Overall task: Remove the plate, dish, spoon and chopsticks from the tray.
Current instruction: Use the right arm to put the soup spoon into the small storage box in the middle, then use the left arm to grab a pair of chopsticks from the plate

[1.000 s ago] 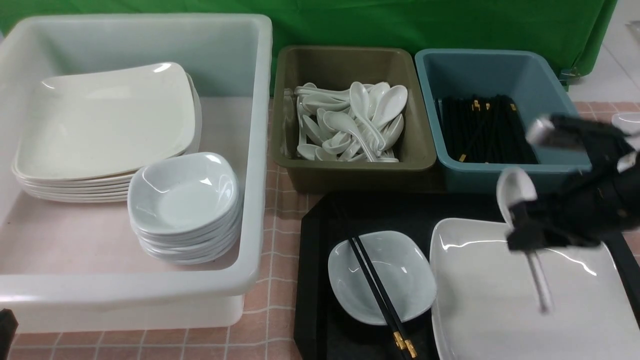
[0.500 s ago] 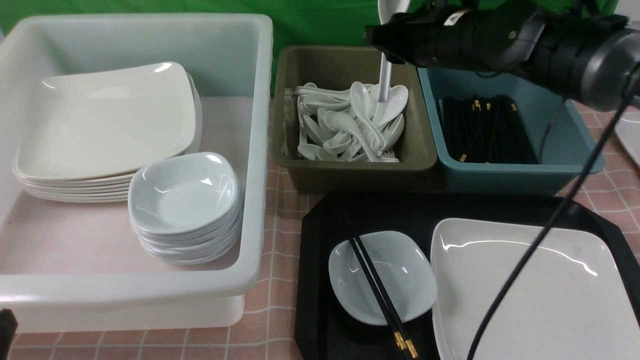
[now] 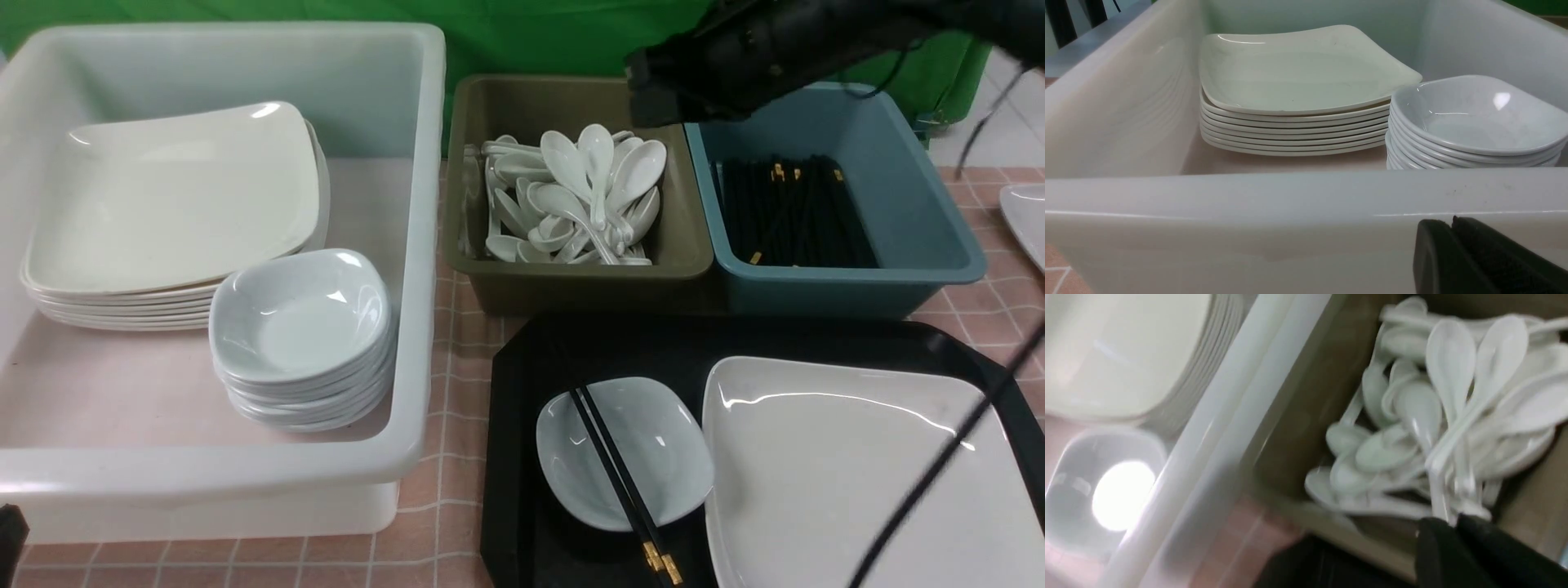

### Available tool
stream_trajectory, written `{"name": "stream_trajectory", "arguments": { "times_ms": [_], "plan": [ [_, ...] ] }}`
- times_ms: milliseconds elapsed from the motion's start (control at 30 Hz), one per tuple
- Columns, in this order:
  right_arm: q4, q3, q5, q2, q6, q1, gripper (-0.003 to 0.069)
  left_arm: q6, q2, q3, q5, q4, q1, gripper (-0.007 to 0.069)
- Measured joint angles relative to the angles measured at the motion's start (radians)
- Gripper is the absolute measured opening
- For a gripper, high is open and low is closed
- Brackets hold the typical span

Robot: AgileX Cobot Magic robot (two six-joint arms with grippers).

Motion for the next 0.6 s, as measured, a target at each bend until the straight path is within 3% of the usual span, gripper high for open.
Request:
{"name": "stream_trajectory", "arguments": {
  "times_ms": [167,333,600],
  "plan": [
    [-0.114,0.007,0.314,-0.19,0.019,-0.001,0.003,0.0,0.0,0.0,0.0,0.0,0.0,0.002],
    [-0.141,0.117,0.315,-0.381,0.041,-0.001,0.003,0.0,0.0,0.0,0.0,0.036,0.0,0.002],
    [-0.194,0.535,0.313,-0.816,0.047,-0.001,0.0034,0.007,0.0,0.0,0.0,0.111,0.0,0.002]
  ]
}}
